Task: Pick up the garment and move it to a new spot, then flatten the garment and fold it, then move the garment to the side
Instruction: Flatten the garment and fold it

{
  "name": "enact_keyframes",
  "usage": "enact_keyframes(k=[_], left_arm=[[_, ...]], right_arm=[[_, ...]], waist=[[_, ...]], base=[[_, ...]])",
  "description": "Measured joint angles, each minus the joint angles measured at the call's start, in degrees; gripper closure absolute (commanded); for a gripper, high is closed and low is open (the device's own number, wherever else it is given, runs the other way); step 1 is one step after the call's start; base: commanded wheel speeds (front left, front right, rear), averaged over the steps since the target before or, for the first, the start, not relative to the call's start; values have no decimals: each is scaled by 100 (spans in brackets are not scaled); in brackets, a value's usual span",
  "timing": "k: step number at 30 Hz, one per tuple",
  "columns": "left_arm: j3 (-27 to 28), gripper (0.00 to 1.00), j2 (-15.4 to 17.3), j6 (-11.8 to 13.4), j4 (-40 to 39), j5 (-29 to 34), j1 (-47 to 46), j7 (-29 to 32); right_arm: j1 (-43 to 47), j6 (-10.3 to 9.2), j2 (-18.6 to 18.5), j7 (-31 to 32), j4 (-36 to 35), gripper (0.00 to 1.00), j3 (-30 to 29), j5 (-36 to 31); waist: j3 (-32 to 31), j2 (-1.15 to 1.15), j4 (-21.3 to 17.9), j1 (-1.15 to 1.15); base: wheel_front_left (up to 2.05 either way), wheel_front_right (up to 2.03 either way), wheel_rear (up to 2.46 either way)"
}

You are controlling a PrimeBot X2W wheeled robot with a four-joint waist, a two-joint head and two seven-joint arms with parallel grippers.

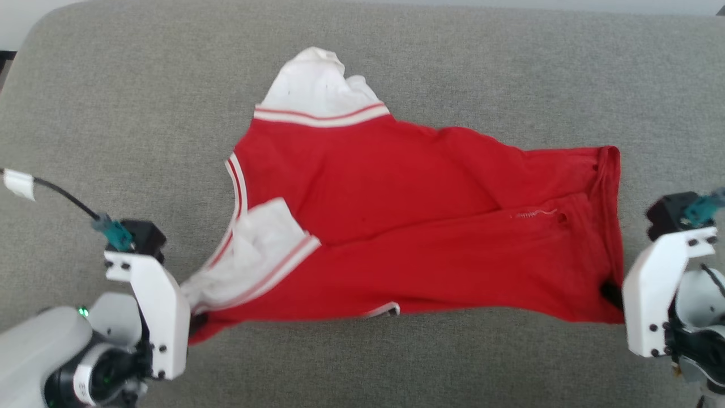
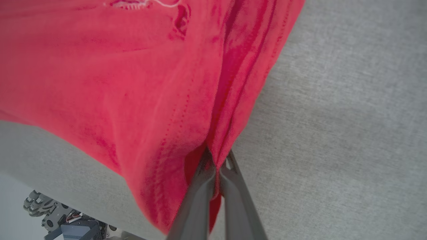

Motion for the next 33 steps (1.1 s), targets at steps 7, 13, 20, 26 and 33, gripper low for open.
enact_keyframes(k=[7,13,20,26,33], left_arm=[[-82,100,-110,89,27,-109,231,-7],[-96,0,-274,-32,463,-136,232,-4],[5,0,75,-60,266,12,-28,101],[152,0,478,-47,-75,290,-477,289],[410,0,456,-467,230,783,-1274,242]], right_arm=[[157,0,93,-164,205,100,-81,4],[58,0,191,-690,661,0,91,-179],[180,0,293,-1149,464,0,-46,-232],[254,-1,695,-1802,-79,0,-432,-334],[47,-1,966,-3187,-392,0,-550,-372]], waist=[[89,0,-19,0],[117,0,-64,0],[-32,0,-152,0],[-90,0,-399,0],[-37,0,-850,0]], base=[[0,0,0],[0,0,0],[0,0,0],[0,0,0],[0,0,0]])
